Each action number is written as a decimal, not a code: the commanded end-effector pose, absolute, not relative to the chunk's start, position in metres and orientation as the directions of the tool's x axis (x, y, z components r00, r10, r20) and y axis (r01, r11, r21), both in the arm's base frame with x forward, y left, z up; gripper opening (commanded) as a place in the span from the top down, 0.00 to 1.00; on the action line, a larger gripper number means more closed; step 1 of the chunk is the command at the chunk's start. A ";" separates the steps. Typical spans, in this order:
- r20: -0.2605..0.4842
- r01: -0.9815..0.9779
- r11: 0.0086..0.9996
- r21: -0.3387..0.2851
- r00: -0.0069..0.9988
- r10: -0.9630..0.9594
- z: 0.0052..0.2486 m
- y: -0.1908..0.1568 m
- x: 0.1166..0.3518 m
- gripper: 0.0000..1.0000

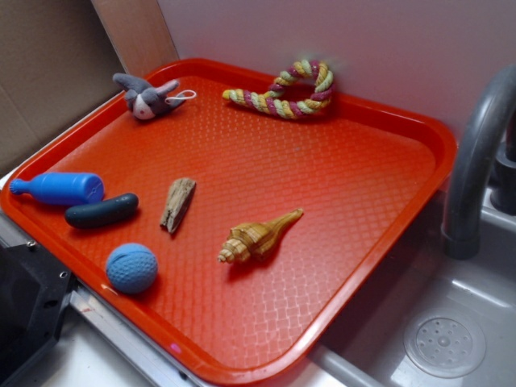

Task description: Grab the wood chip.

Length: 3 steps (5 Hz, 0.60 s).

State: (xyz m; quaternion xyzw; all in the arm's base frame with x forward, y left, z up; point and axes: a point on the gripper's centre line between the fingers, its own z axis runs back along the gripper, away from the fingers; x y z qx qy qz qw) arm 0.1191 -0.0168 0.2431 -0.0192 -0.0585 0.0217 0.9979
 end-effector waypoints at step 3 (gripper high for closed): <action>0.147 -0.453 0.890 -0.052 0.878 0.455 0.144 -0.027 0.168 0.00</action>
